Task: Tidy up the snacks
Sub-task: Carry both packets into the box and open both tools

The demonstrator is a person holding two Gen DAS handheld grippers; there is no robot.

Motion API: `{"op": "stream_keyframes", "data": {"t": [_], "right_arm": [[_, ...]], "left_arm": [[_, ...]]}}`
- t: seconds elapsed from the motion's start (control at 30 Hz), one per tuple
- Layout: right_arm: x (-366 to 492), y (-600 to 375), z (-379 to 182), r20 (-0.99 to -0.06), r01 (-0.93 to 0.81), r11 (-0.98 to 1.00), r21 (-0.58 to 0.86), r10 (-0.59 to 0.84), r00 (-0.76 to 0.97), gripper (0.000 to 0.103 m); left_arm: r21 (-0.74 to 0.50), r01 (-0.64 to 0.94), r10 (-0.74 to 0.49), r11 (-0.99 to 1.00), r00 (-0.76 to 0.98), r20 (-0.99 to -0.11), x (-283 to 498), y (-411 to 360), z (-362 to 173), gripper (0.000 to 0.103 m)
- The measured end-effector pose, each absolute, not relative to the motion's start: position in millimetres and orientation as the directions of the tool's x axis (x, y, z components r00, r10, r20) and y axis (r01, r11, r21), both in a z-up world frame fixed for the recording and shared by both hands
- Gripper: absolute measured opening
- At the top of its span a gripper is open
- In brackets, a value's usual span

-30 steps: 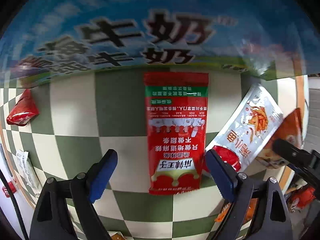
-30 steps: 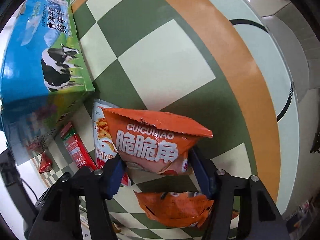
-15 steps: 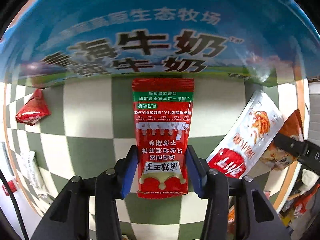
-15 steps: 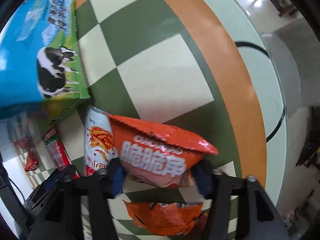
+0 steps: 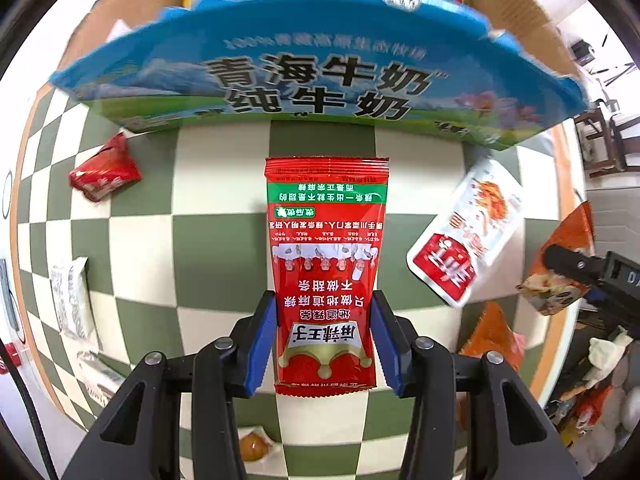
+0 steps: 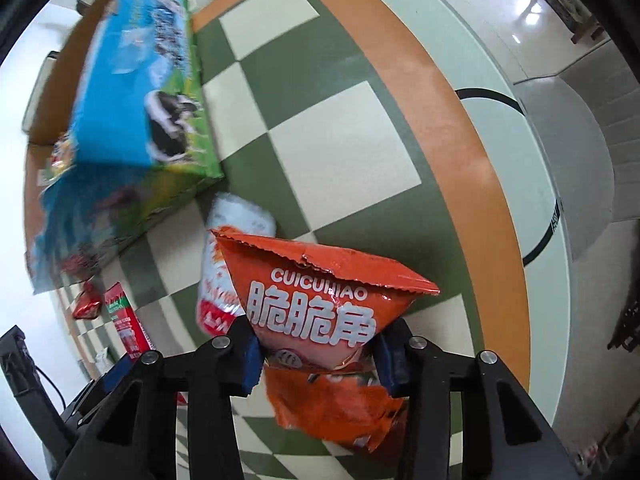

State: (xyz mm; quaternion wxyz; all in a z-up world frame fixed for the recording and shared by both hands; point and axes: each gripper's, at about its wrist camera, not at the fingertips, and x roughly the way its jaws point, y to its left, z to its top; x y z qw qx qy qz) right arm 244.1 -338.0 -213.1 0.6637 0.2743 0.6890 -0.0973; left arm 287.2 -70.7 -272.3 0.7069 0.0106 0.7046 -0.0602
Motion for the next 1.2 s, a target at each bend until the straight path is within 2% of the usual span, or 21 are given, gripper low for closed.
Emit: {"op": "stream_keyframes", "data": {"t": [0.3, 0.53, 0.7, 0.83, 0.93, 1.2], "right_arm": [[230.7, -296.1, -175.7, -0.931, 0.422, 0.835, 0.353, 0.357, 0.072, 0.047], [261.6, -254.1, -115.7, -0.900, 0.303, 0.847, 0.436, 0.412, 0.143, 0.047], [311.4, -229.0, -81.7, -0.879, 0.225, 0.851, 0.474, 0.445, 0.168, 0.047], [358.5, -212.5, -70.5, -0.878, 0.176, 0.861, 0.476, 0.454, 0.156, 0.047], [396.9, -194.3, -78.0, -0.881, 0.154, 0.869, 0.471, 0.455, 0.127, 0.047], [458.4, -160.3, -142.5, -0.901, 0.149, 0.893, 0.424, 0.432, -0.029, 0.047]], "left_arm": [[-0.127, 0.118, -0.138, 0.985, 0.090, -0.986, 273.4, -49.2, -194.2, 0.043], [-0.217, 0.122, -0.235, 0.968, 0.158, -0.959, 310.2, -45.1, -133.0, 0.043], [-0.193, 0.136, -0.218, 0.972, 0.202, -0.955, 361.6, -43.0, -111.8, 0.043], [-0.163, 0.114, -0.183, 0.980, 0.188, -0.965, 411.7, -32.5, -118.1, 0.043], [-0.186, 0.085, -0.195, 0.979, 0.101, -0.976, 453.5, -21.0, -143.7, 0.043], [-0.179, 0.045, -0.174, 0.983, -0.095, -0.980, 511.7, -5.6, -208.7, 0.043]]}}
